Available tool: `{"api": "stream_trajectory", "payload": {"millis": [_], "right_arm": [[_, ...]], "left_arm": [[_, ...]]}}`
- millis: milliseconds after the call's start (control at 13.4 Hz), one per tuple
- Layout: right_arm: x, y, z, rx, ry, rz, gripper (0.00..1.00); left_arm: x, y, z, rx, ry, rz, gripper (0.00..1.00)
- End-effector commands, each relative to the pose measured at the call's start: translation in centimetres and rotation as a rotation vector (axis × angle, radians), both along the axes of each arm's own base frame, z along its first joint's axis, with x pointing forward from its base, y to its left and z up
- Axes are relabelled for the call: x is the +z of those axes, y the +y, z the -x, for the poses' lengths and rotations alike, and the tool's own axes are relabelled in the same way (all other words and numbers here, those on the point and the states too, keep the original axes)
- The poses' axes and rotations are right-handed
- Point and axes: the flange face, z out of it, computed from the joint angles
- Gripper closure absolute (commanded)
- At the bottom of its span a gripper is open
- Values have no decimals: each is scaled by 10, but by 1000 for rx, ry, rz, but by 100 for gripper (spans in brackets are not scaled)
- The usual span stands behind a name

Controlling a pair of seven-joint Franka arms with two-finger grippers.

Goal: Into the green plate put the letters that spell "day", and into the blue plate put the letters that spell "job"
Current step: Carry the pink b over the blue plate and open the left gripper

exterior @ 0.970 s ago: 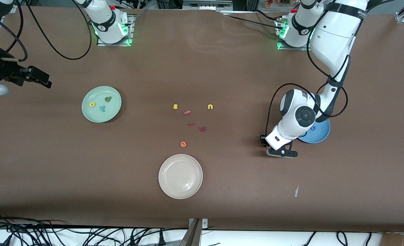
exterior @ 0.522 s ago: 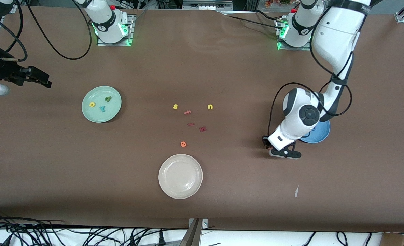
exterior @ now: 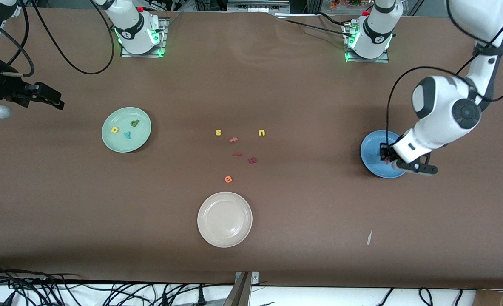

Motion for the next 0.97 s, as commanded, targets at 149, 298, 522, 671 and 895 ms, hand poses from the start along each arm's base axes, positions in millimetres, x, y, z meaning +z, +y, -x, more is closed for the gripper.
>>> {"api": "stream_trajectory", "payload": {"millis": [149,298,522,671,895], "right_arm": [[2,-2,4,-9,-4,0,0],[2,-2,4,-10,-4,0,0],[2,-2,4,-9,-4,0,0],[2,-2,4,-9,-4,0,0],[2,-2,4,-9,-4,0,0]], "left_arm": [[8,13,30,-27,23,-9,0],[12,17,37,-18,25,-9,0],[26,19,42,-19,19,-10,0],[47,18,38,-29,-12,-9,0],[123,10,35,-36,-26,-6,0]]}}
